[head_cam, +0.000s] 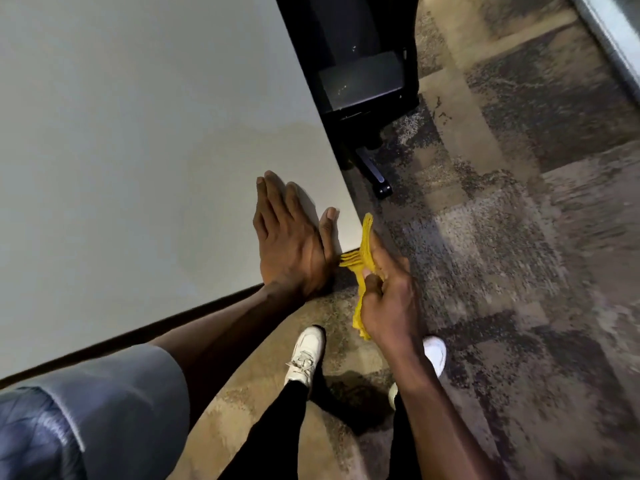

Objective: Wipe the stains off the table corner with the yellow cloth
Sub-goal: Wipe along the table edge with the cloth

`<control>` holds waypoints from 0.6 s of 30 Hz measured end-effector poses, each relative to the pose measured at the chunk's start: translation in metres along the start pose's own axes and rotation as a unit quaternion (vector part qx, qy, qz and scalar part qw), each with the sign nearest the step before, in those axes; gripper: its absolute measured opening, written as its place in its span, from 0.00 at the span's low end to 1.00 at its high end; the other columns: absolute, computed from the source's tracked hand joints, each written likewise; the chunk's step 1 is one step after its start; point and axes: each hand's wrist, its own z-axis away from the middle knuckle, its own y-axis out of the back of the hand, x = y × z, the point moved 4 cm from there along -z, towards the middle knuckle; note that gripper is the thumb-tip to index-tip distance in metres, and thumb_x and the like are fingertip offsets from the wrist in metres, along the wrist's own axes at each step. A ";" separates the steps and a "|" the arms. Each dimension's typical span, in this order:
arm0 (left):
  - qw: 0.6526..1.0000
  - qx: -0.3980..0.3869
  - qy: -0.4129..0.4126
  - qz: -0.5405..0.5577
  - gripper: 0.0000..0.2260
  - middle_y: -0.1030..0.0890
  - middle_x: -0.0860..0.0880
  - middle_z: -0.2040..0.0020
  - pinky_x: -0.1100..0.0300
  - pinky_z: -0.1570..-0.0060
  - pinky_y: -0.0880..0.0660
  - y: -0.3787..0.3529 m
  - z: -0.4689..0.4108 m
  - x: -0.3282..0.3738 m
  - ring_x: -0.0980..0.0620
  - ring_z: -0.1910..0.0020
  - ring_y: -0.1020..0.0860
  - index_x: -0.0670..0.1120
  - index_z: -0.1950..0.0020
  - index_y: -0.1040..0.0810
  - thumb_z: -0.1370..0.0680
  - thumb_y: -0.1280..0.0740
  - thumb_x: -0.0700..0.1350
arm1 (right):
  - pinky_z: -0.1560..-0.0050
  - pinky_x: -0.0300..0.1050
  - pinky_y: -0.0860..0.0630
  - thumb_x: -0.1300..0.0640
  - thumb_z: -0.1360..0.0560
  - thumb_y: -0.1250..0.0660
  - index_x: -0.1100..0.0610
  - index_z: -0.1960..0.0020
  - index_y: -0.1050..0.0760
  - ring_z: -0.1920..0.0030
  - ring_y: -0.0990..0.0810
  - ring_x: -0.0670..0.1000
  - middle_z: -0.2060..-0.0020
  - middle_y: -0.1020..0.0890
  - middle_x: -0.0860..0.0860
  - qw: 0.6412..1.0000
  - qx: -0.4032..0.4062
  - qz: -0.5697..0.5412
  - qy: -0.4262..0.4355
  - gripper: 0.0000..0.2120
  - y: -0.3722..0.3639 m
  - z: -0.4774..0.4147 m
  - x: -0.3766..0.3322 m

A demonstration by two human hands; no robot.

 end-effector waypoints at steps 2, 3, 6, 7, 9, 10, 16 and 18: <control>1.000 -0.010 -0.009 0.012 0.39 0.52 0.34 0.09 0.40 0.11 0.53 0.002 -0.001 0.001 0.37 0.09 0.55 0.36 0.12 0.45 0.10 0.50 0.65 | 0.26 0.65 0.25 0.73 0.21 0.34 0.46 0.17 0.33 0.36 0.18 0.65 0.32 0.17 0.61 0.998 0.054 -0.015 -0.031 0.37 -0.013 0.009 -0.002; 0.999 -0.023 -0.016 0.018 0.39 0.51 0.32 0.10 0.38 0.12 0.51 0.003 -0.002 -0.001 0.35 0.09 0.54 0.35 0.12 0.44 0.11 0.49 0.65 | 0.28 0.63 0.24 0.72 0.20 0.34 0.46 0.17 0.34 0.37 0.18 0.67 0.33 0.17 0.62 0.996 0.075 -0.021 -0.040 0.37 -0.020 0.012 -0.003; 0.995 -0.068 -0.072 0.024 0.38 0.49 0.31 0.10 0.35 0.15 0.44 0.012 -0.006 -0.015 0.31 0.10 0.51 0.35 0.12 0.42 0.11 0.45 0.64 | 0.25 0.63 0.26 0.72 0.19 0.36 0.48 0.15 0.37 0.31 0.20 0.64 0.29 0.19 0.61 0.990 0.121 -0.043 -0.056 0.37 -0.039 0.018 -0.005; 0.991 -0.075 -0.108 0.020 0.37 0.47 0.31 0.11 0.35 0.17 0.41 0.018 -0.008 -0.025 0.30 0.11 0.47 0.36 0.13 0.40 0.11 0.43 0.62 | 0.25 0.61 0.26 0.71 0.19 0.37 0.48 0.15 0.38 0.29 0.21 0.62 0.27 0.20 0.60 0.987 0.136 -0.052 -0.065 0.37 -0.046 0.019 -0.006; 0.978 -0.078 -0.191 0.021 0.34 0.41 0.32 0.12 0.38 0.19 0.37 0.034 -0.017 -0.051 0.30 0.14 0.40 0.37 0.15 0.36 0.12 0.39 0.60 | 0.24 0.57 0.26 0.71 0.19 0.37 0.49 0.15 0.38 0.27 0.22 0.61 0.25 0.21 0.59 0.978 0.177 -0.073 -0.087 0.36 -0.060 0.022 -0.006; 0.971 -0.077 -0.227 0.014 0.34 0.38 0.33 0.13 0.41 0.19 0.37 0.042 -0.020 -0.064 0.31 0.15 0.38 0.37 0.15 0.35 0.13 0.40 0.60 | 0.24 0.54 0.27 0.71 0.19 0.36 0.50 0.15 0.38 0.25 0.23 0.61 0.24 0.22 0.58 0.973 0.197 -0.079 -0.094 0.36 -0.066 0.024 -0.006; 0.965 -0.020 -0.262 0.007 0.32 0.36 0.30 0.15 0.38 0.15 0.40 0.071 -0.016 -0.166 0.29 0.15 0.38 0.33 0.18 0.34 0.12 0.38 0.56 | 0.17 0.54 0.34 0.71 0.18 0.37 0.57 0.15 0.37 0.20 0.27 0.57 0.19 0.28 0.56 0.957 0.247 -0.104 -0.113 0.33 -0.108 0.041 -0.018; 0.968 -0.015 -0.250 0.036 0.28 0.35 0.30 0.17 0.38 0.17 0.39 0.075 -0.011 -0.192 0.29 0.17 0.36 0.33 0.21 0.31 0.13 0.36 0.53 | 0.17 0.50 0.35 0.71 0.19 0.36 0.58 0.16 0.37 0.20 0.28 0.60 0.20 0.27 0.59 0.956 0.252 -0.097 -0.118 0.33 -0.125 0.051 -0.025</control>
